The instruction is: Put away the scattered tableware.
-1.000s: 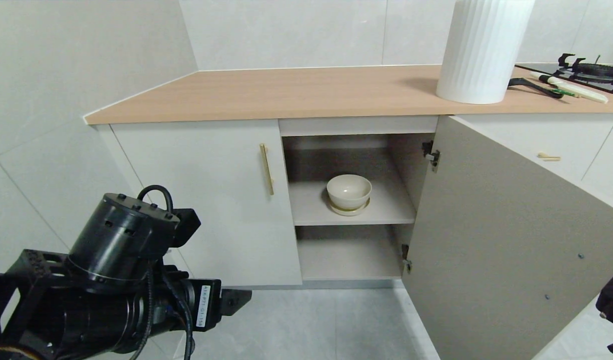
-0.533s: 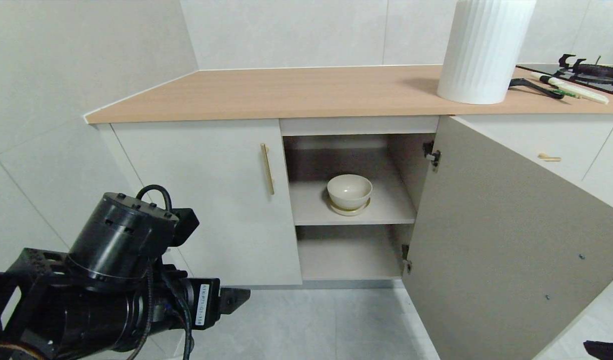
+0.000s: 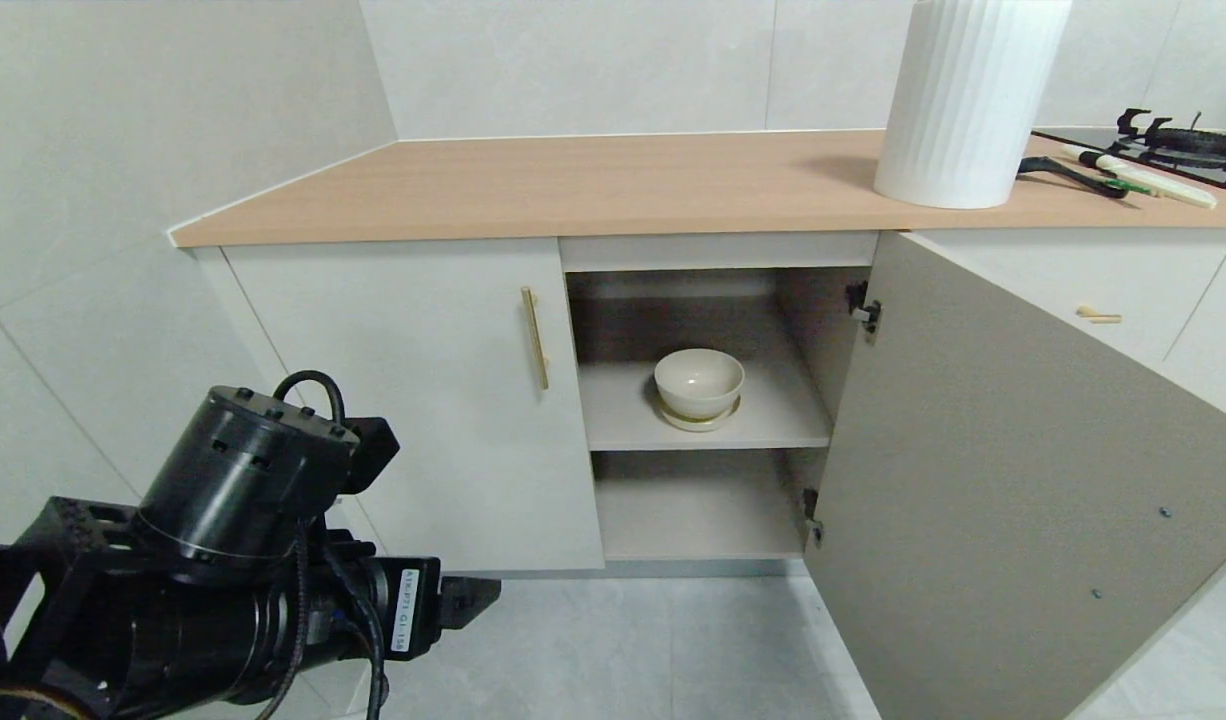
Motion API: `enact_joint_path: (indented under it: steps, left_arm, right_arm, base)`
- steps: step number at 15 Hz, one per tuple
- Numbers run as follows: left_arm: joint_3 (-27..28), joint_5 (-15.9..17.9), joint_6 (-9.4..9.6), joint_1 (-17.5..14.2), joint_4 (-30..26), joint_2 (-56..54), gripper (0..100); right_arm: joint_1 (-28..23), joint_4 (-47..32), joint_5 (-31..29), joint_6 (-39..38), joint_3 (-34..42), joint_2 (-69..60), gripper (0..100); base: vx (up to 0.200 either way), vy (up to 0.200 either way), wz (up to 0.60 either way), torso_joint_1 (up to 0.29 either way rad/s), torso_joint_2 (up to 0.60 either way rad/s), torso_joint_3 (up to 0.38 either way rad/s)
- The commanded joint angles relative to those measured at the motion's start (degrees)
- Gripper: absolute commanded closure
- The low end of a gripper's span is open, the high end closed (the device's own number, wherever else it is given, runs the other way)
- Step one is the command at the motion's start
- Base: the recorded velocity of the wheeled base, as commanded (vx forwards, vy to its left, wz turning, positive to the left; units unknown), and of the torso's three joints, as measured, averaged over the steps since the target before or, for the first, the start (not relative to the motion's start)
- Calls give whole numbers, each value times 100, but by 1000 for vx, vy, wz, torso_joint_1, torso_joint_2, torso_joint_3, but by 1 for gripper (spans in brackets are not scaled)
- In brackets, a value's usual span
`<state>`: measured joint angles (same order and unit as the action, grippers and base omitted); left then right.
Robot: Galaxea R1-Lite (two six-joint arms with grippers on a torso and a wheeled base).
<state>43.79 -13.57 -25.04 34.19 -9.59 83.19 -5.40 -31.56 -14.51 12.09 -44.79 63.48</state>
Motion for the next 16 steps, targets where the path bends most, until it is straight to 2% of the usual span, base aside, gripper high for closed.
enact_joint_path:
  steps: [1,4,6,12,14,16]
  left_arm:
    - [7,-5,-1,-1,1,4,0]
    - [7,-5,-1,-1,1,-4,0]
    - [7,-5,-10,-1,1,4,0]
    - [7,-5,-10,-1,1,-13,0]
    - [7,-5,-10,-1,1,-22,0]
    - [7,-5,-10,-1,1,-22,0]
  right_arm:
    - [-383,388,44,-23,-21,385,0]
    - [-664,827,167,-76,-30,710,0]
    - [-734,871,458,-84,-30,675,0]
    - [-717,1310,932,-374,-30,974,0]
    - [-532,1310,1319,-427,-21,947,0]
    - [-84,1310,1363,-814,14,947,0]
  base:
    - [0,0,0,0,0,0]
    - [0,0,0,0,0,0]
    - [0,0,0,0,0,0]
    - [0,0,0,0,0,0]
    - [0,0,0,0,0,0]
    - [0,0,0,0,0,0]
